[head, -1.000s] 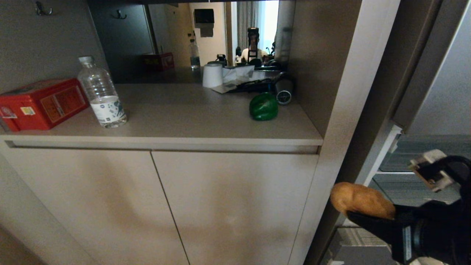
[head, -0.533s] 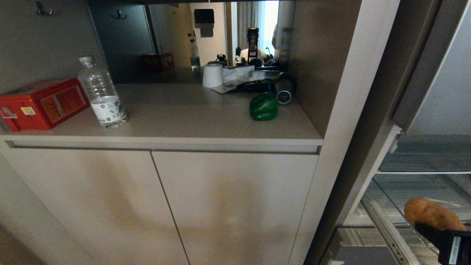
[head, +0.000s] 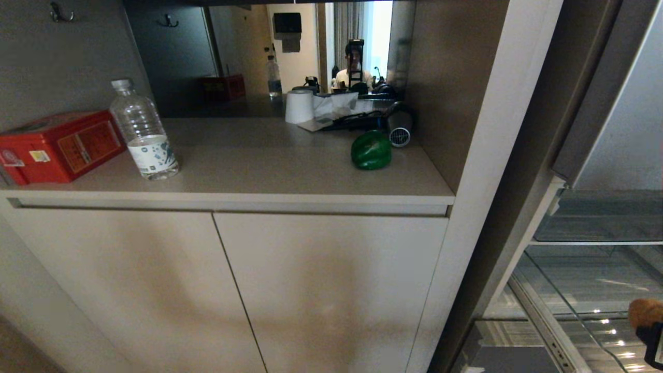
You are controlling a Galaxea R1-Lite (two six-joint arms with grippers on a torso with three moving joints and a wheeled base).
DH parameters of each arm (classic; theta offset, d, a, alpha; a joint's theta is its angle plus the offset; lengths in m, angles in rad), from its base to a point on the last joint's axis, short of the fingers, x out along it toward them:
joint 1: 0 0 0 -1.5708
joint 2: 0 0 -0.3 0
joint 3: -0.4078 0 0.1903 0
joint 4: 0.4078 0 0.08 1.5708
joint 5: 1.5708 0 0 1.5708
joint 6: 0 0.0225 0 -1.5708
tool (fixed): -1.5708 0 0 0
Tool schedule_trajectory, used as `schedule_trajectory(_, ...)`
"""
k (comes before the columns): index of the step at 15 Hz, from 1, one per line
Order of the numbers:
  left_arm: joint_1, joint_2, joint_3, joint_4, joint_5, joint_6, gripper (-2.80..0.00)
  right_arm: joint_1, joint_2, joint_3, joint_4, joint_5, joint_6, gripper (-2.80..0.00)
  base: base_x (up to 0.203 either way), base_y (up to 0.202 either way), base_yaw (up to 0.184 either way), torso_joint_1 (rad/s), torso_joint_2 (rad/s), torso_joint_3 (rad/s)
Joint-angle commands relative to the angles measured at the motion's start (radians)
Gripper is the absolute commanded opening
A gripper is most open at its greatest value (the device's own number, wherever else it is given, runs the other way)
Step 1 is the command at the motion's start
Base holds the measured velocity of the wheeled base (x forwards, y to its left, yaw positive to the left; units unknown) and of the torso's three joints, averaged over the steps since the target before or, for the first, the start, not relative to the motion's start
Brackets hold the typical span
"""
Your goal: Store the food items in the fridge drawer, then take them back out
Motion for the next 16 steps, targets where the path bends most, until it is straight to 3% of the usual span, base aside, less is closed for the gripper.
schedule_trajectory(1, 0.0, 0.0, 0.0, 0.0, 0.0, 0.0, -2.8, -0.033, 0.072, 0.014, -0.011, -0.002, 0.006, -2.8, 0.0, 0.0, 0.0, 0.0, 0.0, 0.0)
schedule_trajectory(4, 0.0, 0.0, 0.0, 0.0, 0.0, 0.0, -2.8, -0.072, 0.123, 0.029, -0.101, -0.001, 0.013, -2.8, 0.0, 0.0, 0.0, 0.0, 0.0, 0.0)
schedule_trajectory(10, 0.0, 0.0, 0.0, 0.0, 0.0, 0.0, -2.8, -0.093, 0.139, 0.024, -0.125, 0.006, 0.013, -2.8, 0.0, 0.0, 0.0, 0.0, 0.0, 0.0)
schedule_trajectory(16, 0.0, 0.0, 0.0, 0.0, 0.0, 0.0, -2.8, -0.254, 0.237, -0.094, -0.126, 0.01, -0.036, -2.8, 0.0, 0.0, 0.0, 0.0, 0.0, 0.0)
